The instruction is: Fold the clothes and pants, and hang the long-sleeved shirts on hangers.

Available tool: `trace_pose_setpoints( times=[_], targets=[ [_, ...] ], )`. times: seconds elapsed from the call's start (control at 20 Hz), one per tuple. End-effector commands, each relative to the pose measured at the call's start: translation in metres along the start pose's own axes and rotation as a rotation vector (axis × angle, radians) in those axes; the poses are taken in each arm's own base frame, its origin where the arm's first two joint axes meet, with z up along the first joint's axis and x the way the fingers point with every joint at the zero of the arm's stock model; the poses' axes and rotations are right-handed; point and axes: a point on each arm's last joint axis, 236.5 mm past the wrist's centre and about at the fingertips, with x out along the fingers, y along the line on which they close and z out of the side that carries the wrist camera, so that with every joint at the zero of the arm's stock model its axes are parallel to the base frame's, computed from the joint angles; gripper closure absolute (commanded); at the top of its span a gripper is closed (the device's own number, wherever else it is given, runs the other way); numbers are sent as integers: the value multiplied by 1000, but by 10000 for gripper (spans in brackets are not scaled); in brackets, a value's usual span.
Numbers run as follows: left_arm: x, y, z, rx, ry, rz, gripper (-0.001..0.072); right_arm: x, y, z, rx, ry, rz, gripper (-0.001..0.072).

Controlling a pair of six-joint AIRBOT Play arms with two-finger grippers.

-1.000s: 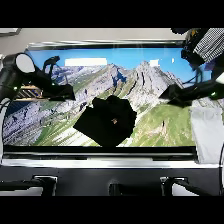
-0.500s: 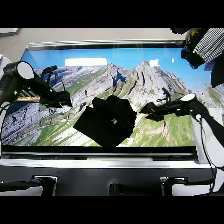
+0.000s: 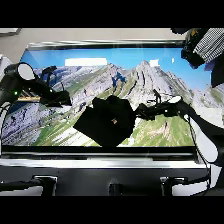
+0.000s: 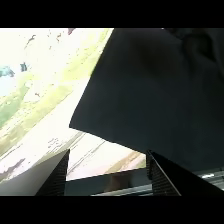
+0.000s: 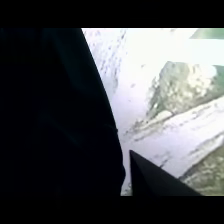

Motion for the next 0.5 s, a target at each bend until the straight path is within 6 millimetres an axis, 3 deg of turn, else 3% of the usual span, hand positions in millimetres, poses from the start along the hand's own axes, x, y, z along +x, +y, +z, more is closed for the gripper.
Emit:
trace_pose_setpoints(
  times=[0.0, 0.05, 0.1, 0.45],
  targets=[
    [12, 19, -8, -41, 15, 0, 166, 4, 1, 7, -2, -34, -11, 535],
    [18, 24, -13, -53, 12, -26, 166, 3, 3, 6, -11, -29, -10, 648],
    [25, 26, -17, -67, 2, -78, 166, 0, 6, 7, -15, -35, -7, 678],
    [99, 45, -73, -196, 25, -361, 166, -20, 31, 3, -34, -45, 22, 678]
  ],
)
